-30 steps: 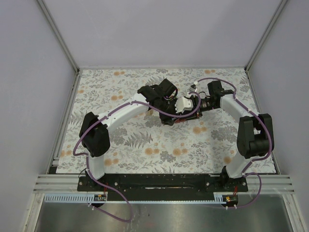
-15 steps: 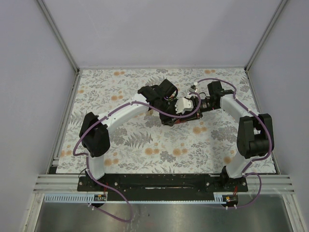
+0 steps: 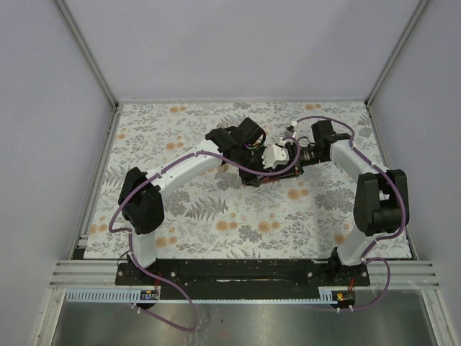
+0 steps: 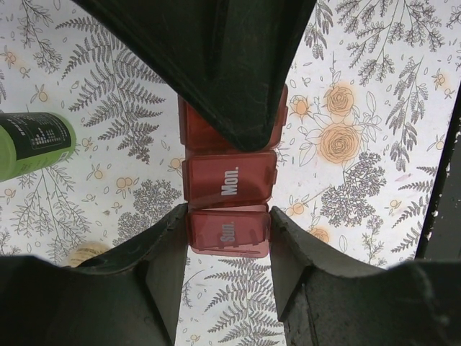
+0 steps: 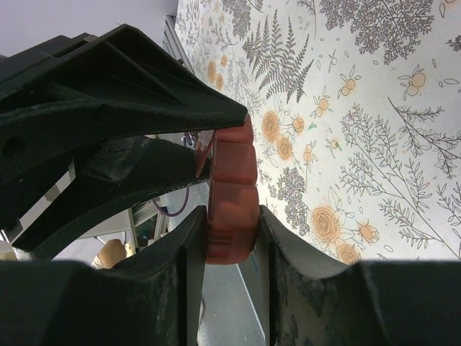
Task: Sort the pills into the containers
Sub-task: Close the pill container at the center of the board.
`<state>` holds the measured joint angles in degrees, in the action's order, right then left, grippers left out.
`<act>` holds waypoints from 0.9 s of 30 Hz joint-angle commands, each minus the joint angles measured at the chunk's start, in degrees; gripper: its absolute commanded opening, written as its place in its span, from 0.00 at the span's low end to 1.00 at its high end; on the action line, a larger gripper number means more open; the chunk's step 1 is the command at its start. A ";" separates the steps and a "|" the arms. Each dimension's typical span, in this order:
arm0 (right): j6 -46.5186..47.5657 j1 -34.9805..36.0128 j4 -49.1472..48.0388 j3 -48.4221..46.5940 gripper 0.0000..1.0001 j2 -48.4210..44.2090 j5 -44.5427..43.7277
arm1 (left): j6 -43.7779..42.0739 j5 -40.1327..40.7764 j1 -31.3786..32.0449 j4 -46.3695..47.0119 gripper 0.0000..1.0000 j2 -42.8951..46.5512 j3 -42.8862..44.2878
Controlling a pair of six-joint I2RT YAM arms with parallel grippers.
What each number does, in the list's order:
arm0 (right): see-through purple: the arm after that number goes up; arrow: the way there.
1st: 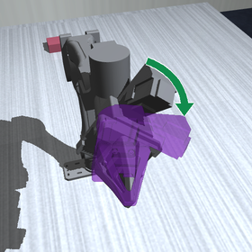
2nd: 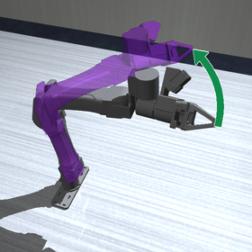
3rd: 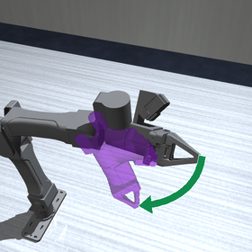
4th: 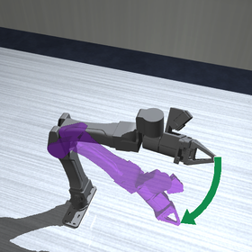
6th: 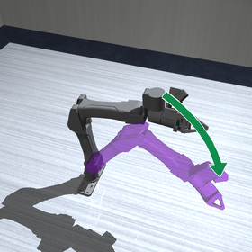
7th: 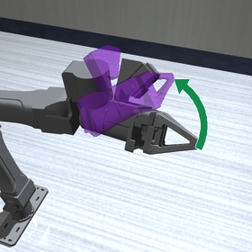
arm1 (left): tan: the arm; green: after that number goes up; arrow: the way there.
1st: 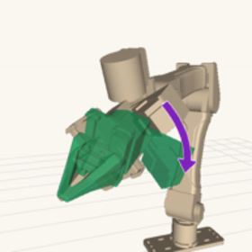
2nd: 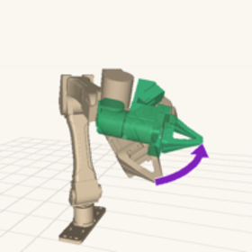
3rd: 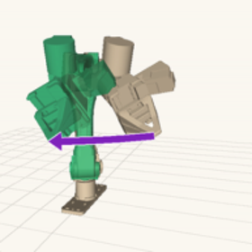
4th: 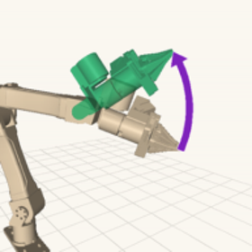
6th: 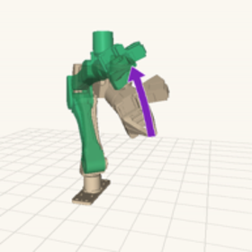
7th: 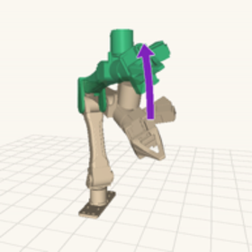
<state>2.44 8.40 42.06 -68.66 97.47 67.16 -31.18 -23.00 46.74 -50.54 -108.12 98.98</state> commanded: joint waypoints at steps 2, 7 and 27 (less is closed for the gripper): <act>-2.08 -1.11 -1.89 -1.47 0.00 -2.11 4.12 | 0.68 -0.11 -0.07 3.08 0.27 3.70 0.60; -4.89 -1.37 -4.09 -1.21 0.00 -3.08 4.12 | 0.94 0.24 0.19 5.98 0.53 5.28 -1.86; -6.83 -2.25 -4.89 -1.21 0.00 -3.60 6.85 | -0.90 3.23 0.19 16.70 0.97 10.55 -11.17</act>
<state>-3.53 6.79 38.30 -68.64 96.53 70.57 -30.61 -20.88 46.81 -39.44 -101.16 89.34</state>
